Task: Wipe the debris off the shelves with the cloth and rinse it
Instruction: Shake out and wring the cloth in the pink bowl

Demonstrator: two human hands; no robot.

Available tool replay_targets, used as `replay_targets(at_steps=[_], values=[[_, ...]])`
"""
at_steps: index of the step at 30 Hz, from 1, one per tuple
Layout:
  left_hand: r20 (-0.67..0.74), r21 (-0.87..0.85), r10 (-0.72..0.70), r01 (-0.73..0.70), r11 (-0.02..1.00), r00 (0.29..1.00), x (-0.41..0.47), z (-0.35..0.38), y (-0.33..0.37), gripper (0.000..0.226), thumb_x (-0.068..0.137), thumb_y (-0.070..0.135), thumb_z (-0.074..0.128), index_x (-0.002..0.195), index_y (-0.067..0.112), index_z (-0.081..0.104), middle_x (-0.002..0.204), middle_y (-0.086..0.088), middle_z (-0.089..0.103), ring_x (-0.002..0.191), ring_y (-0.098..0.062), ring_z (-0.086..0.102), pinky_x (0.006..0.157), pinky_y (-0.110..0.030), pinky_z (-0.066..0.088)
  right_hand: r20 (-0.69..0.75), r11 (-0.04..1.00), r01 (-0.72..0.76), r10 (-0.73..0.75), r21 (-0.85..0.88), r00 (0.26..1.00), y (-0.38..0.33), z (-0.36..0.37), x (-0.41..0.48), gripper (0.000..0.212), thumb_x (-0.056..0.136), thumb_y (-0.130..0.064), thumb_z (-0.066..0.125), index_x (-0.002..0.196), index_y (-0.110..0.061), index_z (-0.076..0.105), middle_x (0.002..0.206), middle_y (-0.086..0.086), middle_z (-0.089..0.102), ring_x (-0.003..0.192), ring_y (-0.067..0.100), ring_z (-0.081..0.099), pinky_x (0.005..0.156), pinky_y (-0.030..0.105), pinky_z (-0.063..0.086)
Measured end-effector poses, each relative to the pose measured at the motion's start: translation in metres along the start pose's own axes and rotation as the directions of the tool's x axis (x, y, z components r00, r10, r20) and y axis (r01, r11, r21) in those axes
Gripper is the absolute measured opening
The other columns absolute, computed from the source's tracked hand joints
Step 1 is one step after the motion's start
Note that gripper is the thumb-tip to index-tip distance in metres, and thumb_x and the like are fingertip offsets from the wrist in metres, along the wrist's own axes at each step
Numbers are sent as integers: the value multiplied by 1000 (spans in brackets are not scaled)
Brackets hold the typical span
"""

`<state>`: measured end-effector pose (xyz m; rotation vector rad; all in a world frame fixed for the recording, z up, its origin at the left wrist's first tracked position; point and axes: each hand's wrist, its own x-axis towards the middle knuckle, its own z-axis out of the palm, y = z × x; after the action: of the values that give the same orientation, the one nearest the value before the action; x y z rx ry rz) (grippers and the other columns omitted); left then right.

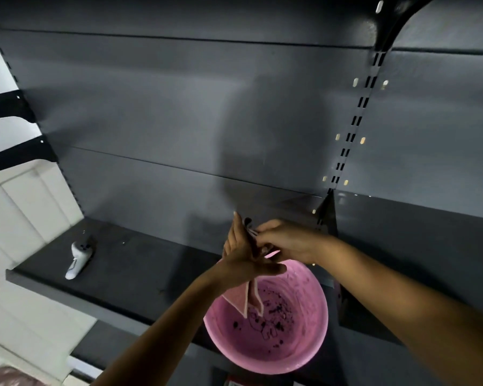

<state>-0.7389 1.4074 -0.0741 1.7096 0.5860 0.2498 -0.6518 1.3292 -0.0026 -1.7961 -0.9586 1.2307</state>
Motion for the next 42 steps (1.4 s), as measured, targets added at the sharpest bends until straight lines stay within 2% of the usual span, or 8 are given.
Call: replay_targets(at_steps=[5,9,14,19,25,28,32,42], values=[[-149,-616,-33,-67,785,988,1,-26,-12,88,78,26,71,148,11,19,146,-18,37,129,-26,42,105,-34,34,46,992,78,-83,103,996,-2,-11,-3,29,80,8,35,62,-12,46,56,5,40,53,14,40,53,24,39],[88,-509,95,-38,860,992,-23,-42,-10,52,80,16,65,125,-8,54,121,-26,60,113,-36,58,98,-46,47,-14,970,76,-75,231,997,-9,-23,-9,33,83,8,31,69,-13,52,50,0,44,43,10,42,45,19,36],[-75,-451,76,-101,887,994,-29,-34,7,13,87,-3,61,100,-3,65,92,-17,70,84,-26,67,76,-29,55,-113,917,-7,56,398,992,-4,-37,-10,14,89,-7,48,82,-18,54,75,6,51,63,19,50,61,30,43],[-261,-413,-67,-49,909,963,-14,-26,21,9,91,-7,56,95,-2,61,90,-19,66,80,-28,64,82,-37,52,14,970,-133,133,201,991,17,-25,-3,98,73,5,69,141,-38,14,136,10,45,104,30,56,81,41,47],[-184,-515,-116,5,857,976,-16,-27,22,60,85,-18,57,126,21,35,99,-19,60,91,-27,60,82,-33,52,-293,999,30,-18,36,956,14,-17,-2,91,68,17,66,140,-26,31,146,17,33,126,23,41,87,31,43],[-89,-288,-73,44,956,993,-24,-31,17,63,78,-27,56,124,16,48,85,-12,62,73,-13,64,62,-19,54,-337,992,0,-43,-128,941,18,-21,-5,69,68,8,70,129,-15,49,130,16,48,109,22,50,88,27,47],[-211,74,11,5,997,978,-25,-35,12,54,71,-17,69,116,10,59,74,-1,63,82,-20,61,76,-30,52,-257,926,58,-163,-373,953,20,-20,-6,46,67,6,72,112,-5,62,101,7,58,90,14,53,55,2,38],[-186,532,147,-26,847,972,-24,-30,9,10,80,1,64,82,11,63,83,-7,66,83,-21,63,67,-24,42,-269,645,88,-434,-759,860,28,-21,-4,9,76,-13,64,82,-6,66,77,11,67,72,18,57,62,23,35]])
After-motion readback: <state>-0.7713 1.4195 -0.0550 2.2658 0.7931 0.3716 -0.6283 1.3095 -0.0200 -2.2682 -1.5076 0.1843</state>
